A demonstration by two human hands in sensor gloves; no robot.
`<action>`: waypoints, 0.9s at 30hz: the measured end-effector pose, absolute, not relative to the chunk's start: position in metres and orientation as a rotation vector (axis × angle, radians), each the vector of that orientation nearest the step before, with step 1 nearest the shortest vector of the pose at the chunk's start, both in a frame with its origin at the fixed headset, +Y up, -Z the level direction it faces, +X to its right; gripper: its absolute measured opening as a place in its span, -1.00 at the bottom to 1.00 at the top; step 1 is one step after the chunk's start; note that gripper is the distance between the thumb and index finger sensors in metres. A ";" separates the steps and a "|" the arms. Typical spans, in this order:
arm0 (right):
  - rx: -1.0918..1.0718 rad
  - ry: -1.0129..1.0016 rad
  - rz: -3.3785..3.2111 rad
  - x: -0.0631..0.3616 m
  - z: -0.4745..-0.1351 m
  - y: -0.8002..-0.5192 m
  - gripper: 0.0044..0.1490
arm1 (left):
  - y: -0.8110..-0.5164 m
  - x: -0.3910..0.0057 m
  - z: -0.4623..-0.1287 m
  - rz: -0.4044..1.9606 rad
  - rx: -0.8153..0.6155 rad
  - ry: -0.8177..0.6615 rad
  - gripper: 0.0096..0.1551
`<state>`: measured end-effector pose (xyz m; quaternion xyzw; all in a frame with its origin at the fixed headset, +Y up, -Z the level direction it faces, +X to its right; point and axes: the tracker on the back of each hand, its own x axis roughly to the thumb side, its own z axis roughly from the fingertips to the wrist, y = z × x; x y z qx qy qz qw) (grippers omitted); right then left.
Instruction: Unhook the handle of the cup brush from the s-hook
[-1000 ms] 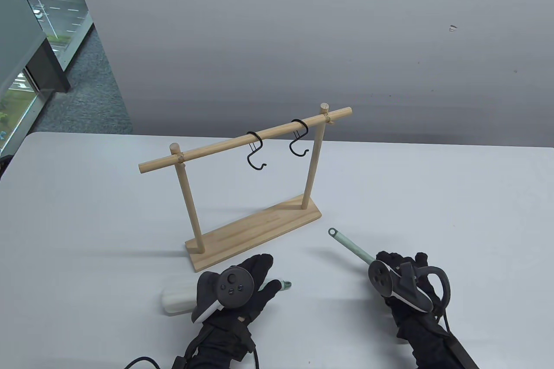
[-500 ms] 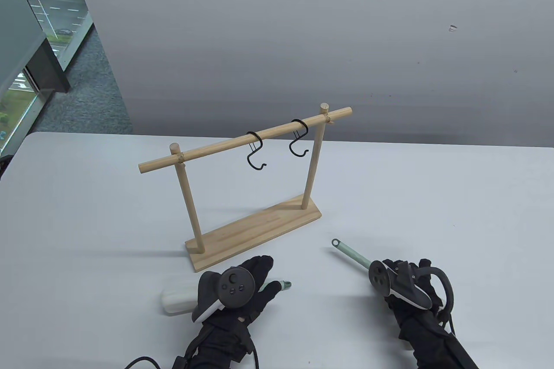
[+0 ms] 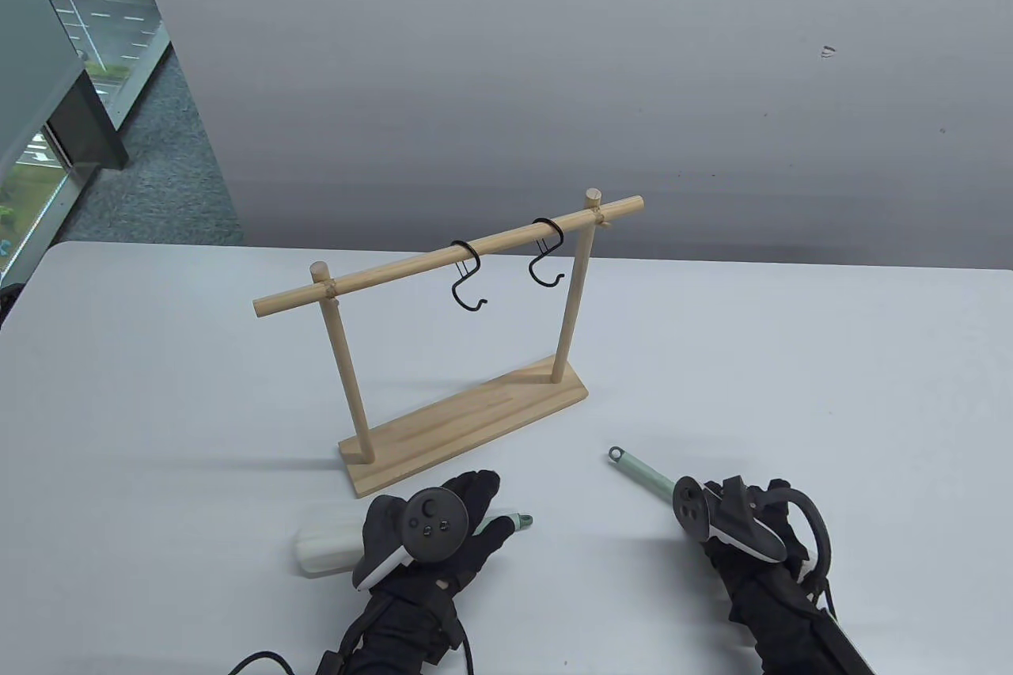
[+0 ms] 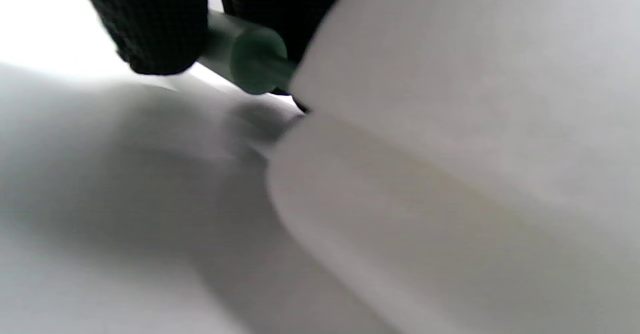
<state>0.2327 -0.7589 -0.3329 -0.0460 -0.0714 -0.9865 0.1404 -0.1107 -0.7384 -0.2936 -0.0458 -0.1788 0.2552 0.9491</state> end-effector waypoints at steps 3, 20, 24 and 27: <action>-0.134 -0.211 -2.852 0.233 -0.333 -0.760 -0.30 | -0.739 -0.111 -0.294 0.519 -0.095 -0.362 -0.21; -0.150 -0.149 -2.917 0.235 -0.332 -0.753 -0.33 | -0.738 -0.110 -0.294 0.513 -0.098 -0.362 -0.21; -0.204 -0.023 -2.987 0.230 -0.329 -0.735 -0.31 | -0.736 -0.107 -0.294 0.509 -0.082 -0.369 -0.20; -0.257 0.073 -3.018 0.227 -0.321 -0.724 -0.27 | -0.735 -0.105 -0.294 0.498 -0.070 -0.370 -0.20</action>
